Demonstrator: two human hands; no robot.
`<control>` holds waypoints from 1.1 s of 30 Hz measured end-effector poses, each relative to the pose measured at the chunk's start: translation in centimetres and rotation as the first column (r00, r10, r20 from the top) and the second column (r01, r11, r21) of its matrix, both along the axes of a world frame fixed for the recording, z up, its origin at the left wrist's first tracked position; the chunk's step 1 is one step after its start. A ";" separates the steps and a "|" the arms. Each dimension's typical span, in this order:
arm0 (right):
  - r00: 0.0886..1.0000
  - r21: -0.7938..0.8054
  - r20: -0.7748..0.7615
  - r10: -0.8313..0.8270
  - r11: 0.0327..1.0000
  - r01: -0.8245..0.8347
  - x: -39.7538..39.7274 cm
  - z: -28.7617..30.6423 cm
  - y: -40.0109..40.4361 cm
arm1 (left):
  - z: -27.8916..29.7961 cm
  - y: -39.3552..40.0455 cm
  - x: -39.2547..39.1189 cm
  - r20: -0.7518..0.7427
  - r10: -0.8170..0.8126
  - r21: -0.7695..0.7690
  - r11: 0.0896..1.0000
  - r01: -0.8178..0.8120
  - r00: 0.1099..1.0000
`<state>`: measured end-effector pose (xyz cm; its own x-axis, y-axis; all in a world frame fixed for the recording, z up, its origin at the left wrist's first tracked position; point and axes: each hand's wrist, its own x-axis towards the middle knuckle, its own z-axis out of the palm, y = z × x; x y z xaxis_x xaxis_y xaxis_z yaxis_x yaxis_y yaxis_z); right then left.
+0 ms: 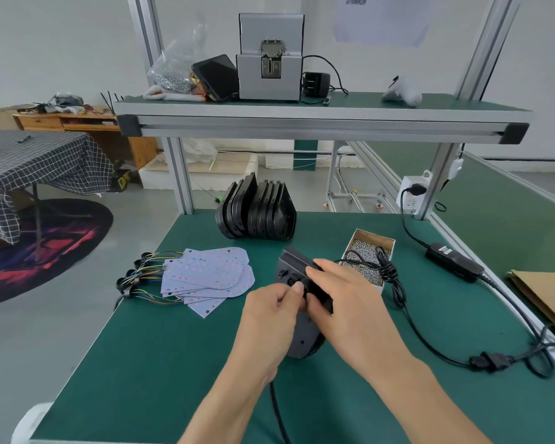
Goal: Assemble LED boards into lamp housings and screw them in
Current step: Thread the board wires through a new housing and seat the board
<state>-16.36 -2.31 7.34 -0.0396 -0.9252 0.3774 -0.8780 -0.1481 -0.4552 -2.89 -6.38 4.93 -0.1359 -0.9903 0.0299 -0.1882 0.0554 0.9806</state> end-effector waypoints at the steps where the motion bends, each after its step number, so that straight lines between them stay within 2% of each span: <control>1: 1.000 -0.009 0.001 -0.010 1.000 0.010 0.0 0.0 0.0 | 0.0 0.0 0.0 -0.018 -0.005 0.010 1.000 0.006 1.000; 6: 1.000 -0.046 0.008 -0.020 0.999 0.021 0.0 -0.2 0.6 | -0.2 0.1 0.1 -0.095 -0.037 0.089 0.995 0.046 0.995; 9: 0.998 0.005 0.031 0.048 0.999 -0.048 -0.9 0.1 0.2 | -0.5 -0.1 0.6 -0.123 -0.049 0.116 0.991 0.064 0.991; 12: 0.969 0.030 0.186 0.166 0.984 -0.174 -1.9 0.4 0.2 | -0.8 0.0 1.7 -0.097 -0.056 0.099 0.993 0.066 0.994; 15: 0.912 0.033 0.379 0.156 0.983 -0.182 -2.3 0.1 0.0 | -0.8 0.1 2.6 -0.006 -0.048 0.078 0.996 0.048 0.999; 18: 0.815 0.043 0.569 0.109 0.986 -0.161 -1.2 -0.8 -0.1 | -0.8 0.2 3.1 0.001 -0.042 0.088 0.995 0.042 0.999; 21: 0.690 0.045 0.714 0.119 0.976 -0.215 1.0 -1.9 0.5 | -0.9 0.4 3.0 0.052 -0.040 0.037 0.999 0.038 0.998; 25: 0.702 0.019 0.704 0.102 0.987 -0.162 1.7 -1.8 0.4 | -0.9 0.3 2.8 0.028 -0.108 0.056 0.993 0.107 0.994; 30: 0.705 0.005 0.702 0.100 0.989 -0.145 1.5 -1.5 0.7 | -0.6 0.0 2.5 0.092 -0.157 0.061 0.987 0.151 0.983; 33: 0.709 -0.003 0.698 0.101 0.990 -0.138 1.4 -1.7 0.8 | -0.4 0.0 2.2 0.010 -0.182 0.127 0.976 0.179 0.983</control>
<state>-14.94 -1.53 5.66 -0.1614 -0.9559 0.2455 -0.2876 -0.1924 -0.9382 -0.72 -6.34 4.55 -0.3117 -0.9452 -0.0976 -0.2072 -0.0327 0.9778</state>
